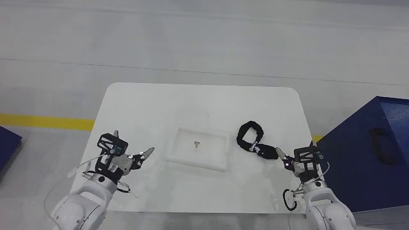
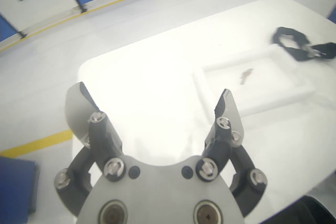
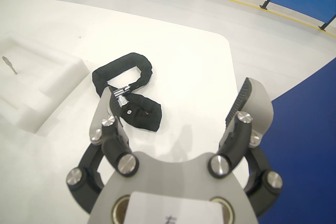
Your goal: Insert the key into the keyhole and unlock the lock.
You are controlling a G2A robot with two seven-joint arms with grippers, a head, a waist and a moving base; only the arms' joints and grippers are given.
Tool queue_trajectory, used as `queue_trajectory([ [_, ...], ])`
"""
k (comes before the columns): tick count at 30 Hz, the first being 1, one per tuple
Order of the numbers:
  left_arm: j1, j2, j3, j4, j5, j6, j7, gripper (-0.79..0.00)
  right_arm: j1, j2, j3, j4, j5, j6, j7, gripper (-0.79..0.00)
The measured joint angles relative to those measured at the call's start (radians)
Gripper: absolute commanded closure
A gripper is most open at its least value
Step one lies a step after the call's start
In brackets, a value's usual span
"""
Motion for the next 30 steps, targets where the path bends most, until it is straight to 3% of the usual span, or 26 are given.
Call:
queue_trajectory([
  [3,-0.103,0.0,0.07,0.005,-0.011,-0.125,-0.127,-0.785,0.0,0.0,0.0,0.0,0.0,0.0,0.0,-0.785],
  [5,-0.143,-0.003,0.102,0.014,-0.003,-0.135,-0.153,-0.785,0.0,0.0,0.0,0.0,0.0,0.0,0.0,-0.785],
  [20,-0.152,-0.004,0.112,0.018,-0.014,-0.127,-0.151,-0.785,0.0,0.0,0.0,0.0,0.0,0.0,0.0,-0.785],
  [23,-0.259,-0.003,0.162,0.028,0.027,-0.236,-0.202,-0.785,0.0,0.0,0.0,0.0,0.0,0.0,0.0,-0.785],
  [25,-0.383,-0.009,0.223,0.101,0.052,-0.366,-0.232,-0.785,0.0,0.0,0.0,0.0,0.0,0.0,0.0,-0.785],
  [30,-0.779,-0.059,0.451,0.439,-0.253,-0.611,-0.443,-0.785,0.0,0.0,0.0,0.0,0.0,0.0,0.0,-0.785],
])
